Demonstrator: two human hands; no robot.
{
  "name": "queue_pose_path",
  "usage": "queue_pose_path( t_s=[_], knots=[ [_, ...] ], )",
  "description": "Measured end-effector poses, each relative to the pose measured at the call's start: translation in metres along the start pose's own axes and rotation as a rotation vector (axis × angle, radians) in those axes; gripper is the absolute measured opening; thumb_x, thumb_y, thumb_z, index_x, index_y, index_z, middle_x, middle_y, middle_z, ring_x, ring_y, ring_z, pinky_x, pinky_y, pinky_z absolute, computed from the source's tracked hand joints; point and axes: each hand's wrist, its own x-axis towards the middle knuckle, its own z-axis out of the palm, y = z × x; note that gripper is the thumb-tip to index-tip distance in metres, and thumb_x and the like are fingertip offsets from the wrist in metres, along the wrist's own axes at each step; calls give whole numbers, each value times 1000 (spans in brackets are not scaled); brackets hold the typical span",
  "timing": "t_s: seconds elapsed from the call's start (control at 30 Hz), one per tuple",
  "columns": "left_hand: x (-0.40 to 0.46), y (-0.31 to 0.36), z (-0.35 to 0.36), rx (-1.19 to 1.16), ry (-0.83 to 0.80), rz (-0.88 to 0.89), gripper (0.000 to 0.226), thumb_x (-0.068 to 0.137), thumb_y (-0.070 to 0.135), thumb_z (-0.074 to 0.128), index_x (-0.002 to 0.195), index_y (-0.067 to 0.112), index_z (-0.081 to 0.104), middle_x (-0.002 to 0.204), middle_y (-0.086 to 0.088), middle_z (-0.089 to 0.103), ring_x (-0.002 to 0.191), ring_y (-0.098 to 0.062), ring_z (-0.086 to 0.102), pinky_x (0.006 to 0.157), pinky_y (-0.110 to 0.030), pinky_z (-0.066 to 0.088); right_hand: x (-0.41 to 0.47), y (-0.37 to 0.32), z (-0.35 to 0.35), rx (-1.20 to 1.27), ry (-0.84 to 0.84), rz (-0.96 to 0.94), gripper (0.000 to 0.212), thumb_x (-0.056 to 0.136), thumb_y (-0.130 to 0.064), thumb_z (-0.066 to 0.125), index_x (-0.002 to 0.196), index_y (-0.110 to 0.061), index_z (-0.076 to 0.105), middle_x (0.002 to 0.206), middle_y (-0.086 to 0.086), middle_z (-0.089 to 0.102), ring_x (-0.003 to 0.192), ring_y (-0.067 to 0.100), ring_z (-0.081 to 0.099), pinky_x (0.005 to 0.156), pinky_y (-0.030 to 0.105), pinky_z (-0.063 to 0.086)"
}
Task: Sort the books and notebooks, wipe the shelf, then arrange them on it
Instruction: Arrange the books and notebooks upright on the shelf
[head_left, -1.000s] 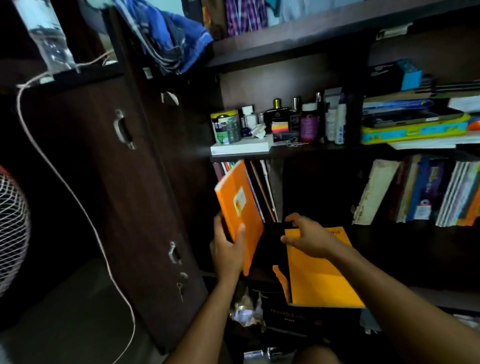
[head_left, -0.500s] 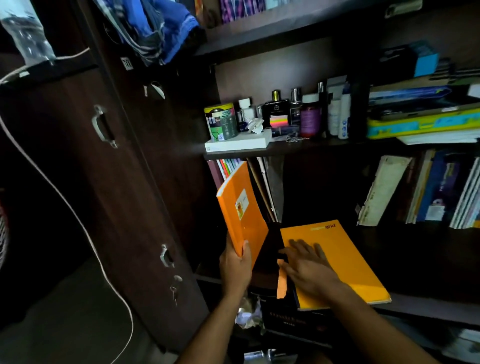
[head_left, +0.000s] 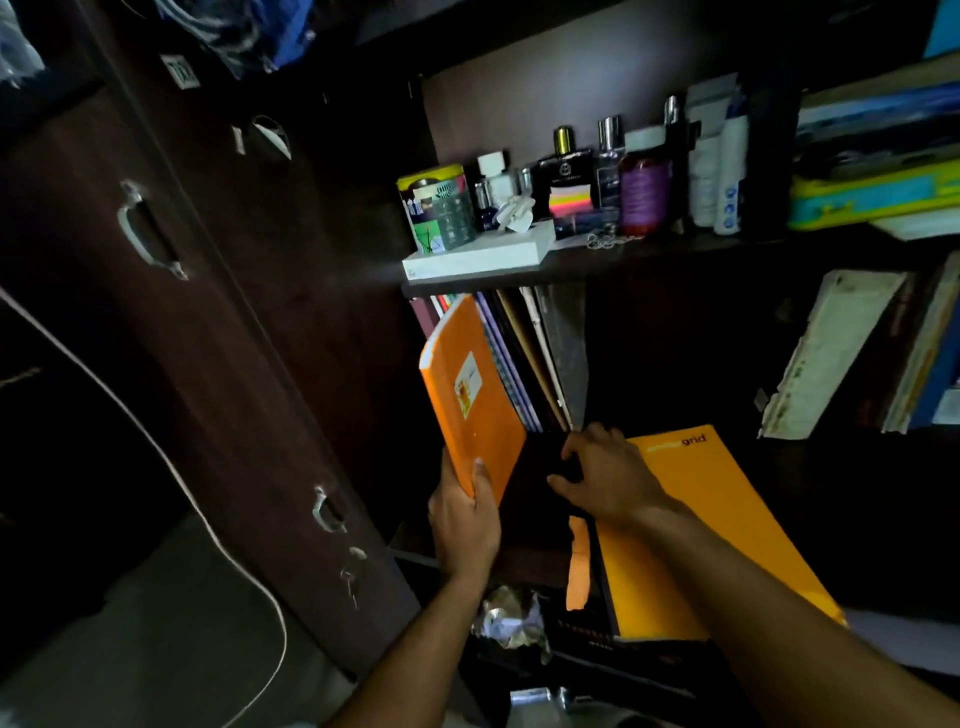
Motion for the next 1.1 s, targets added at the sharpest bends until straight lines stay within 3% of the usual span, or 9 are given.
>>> queue_pose_path(
  t_s=[0.13,0.23,0.37,0.47,0.57,0.63,0.77,0.93,1.1],
  knots=[
    [-6,6,-2,41,6,22,47,106,35,47,149,15,45,135,-10,60,121,-28,58,86,-28,40,-27,-2,12,-252,-111,-91,58,99,-54,46,149,-26,36,158,13,23,150,37,14,123,54,9],
    [-7,6,-4,34,-1,9,47,106,38,46,147,17,46,131,-13,62,119,-32,61,88,-35,47,-56,-13,9,-314,-171,-171,64,100,-52,40,157,-26,24,165,10,15,155,33,0,121,62,-7],
    [-9,12,-7,33,-16,5,49,105,41,45,150,20,44,133,-14,61,118,-36,60,93,-43,49,-87,-16,9,-231,-251,-199,76,94,-65,42,158,-32,17,166,5,16,156,27,-2,124,58,0],
    [-10,12,-9,25,-43,13,50,106,41,44,151,21,42,135,-13,61,120,-35,60,94,-42,49,-80,-14,-2,-125,-250,-155,88,84,-74,55,155,-34,21,160,2,26,152,26,17,123,50,15],
    [-9,9,-9,-1,-65,11,50,106,40,44,152,20,42,138,-12,60,125,-34,57,95,-38,46,-54,-16,-13,1,-112,-96,75,86,-61,64,147,-35,29,149,0,40,137,26,42,110,44,41],
    [-7,7,-7,-17,-95,2,50,106,40,45,151,19,43,138,-10,59,125,-32,57,93,-33,43,-26,-13,-23,87,-6,-25,65,90,-51,66,143,-33,34,145,0,45,131,24,48,105,43,47],
    [-2,0,-5,-49,-124,28,43,104,37,49,138,12,56,124,-9,65,114,-30,62,87,-30,44,33,-5,-35,312,218,123,62,90,-39,72,139,-29,36,139,6,48,127,29,53,100,48,53],
    [1,4,-1,-70,-141,-19,14,102,38,52,111,27,56,102,6,59,99,-18,59,82,-29,41,80,7,-18,393,240,185,82,86,-54,72,149,-27,27,146,13,43,131,38,50,101,52,50],
    [4,0,1,-39,-151,-50,17,100,47,49,115,38,51,111,11,58,100,-10,56,84,-28,43,89,30,7,349,284,129,60,98,-58,50,149,-30,35,140,7,55,123,32,58,97,49,52]
  ],
)
